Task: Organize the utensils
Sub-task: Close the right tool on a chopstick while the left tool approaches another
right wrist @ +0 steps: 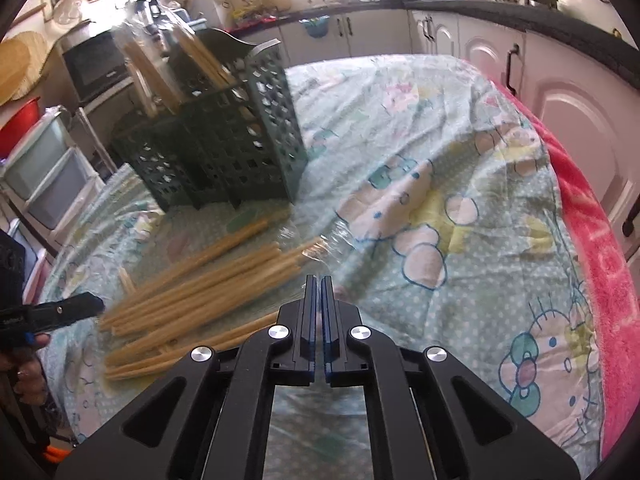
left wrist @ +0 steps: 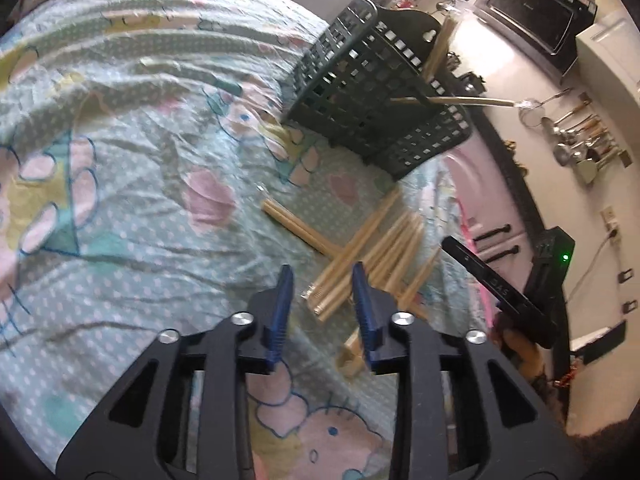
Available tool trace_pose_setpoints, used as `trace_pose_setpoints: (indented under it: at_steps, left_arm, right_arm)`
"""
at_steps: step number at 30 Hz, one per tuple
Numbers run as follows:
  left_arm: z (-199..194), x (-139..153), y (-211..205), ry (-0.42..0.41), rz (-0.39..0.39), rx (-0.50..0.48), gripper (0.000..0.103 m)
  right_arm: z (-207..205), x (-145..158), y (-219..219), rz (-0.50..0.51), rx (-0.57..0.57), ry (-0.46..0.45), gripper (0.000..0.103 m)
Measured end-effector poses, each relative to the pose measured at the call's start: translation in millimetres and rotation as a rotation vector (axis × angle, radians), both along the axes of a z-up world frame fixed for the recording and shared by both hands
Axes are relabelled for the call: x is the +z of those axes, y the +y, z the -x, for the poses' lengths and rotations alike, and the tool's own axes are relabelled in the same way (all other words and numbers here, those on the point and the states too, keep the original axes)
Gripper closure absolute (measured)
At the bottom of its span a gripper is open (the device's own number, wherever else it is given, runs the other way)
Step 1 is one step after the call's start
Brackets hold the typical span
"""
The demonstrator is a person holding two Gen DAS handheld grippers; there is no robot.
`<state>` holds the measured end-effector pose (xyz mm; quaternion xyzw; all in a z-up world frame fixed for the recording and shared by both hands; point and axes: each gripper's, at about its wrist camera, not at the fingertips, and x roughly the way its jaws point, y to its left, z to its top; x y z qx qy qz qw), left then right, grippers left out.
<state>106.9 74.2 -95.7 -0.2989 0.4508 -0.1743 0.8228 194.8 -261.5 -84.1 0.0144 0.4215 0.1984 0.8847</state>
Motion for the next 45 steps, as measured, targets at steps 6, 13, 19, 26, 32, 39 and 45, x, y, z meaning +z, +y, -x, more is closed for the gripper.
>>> trace_pose_setpoints:
  at_steps: [6,13,19,26,32,39,45]
  left_arm:
    - [3,-8,-4,0.020,-0.013,0.002,0.072]
    - [-2,-9,-14,0.018,-0.048,-0.002,0.092]
    - [-6,-5,-6,-0.008,-0.030,0.021,0.097]
    - [-7,8,10,-0.044,-0.023,0.044,0.098]
    - [-6,20,18,-0.070,-0.007,0.054,0.099]
    - [-12,7,19,-0.006,0.016,0.003,0.099]
    - [-10,-10,25,0.049,0.045,0.000,0.096]
  right_arm:
    - [-4,-7,11,0.001,0.036,0.041,0.093]
    - [-3,-21,13,-0.035,0.031,0.087,0.075]
    - [-6,-22,6,-0.065,0.024,0.103,0.083]
    - [-5,-5,3,-0.062,0.035,0.055,0.102]
    - [1,29,6,-0.085,0.076,-0.021,0.102]
    - [6,56,18,-0.096,0.128,-0.070,0.102]
    - [14,73,28,-0.107,0.175,-0.108,0.102]
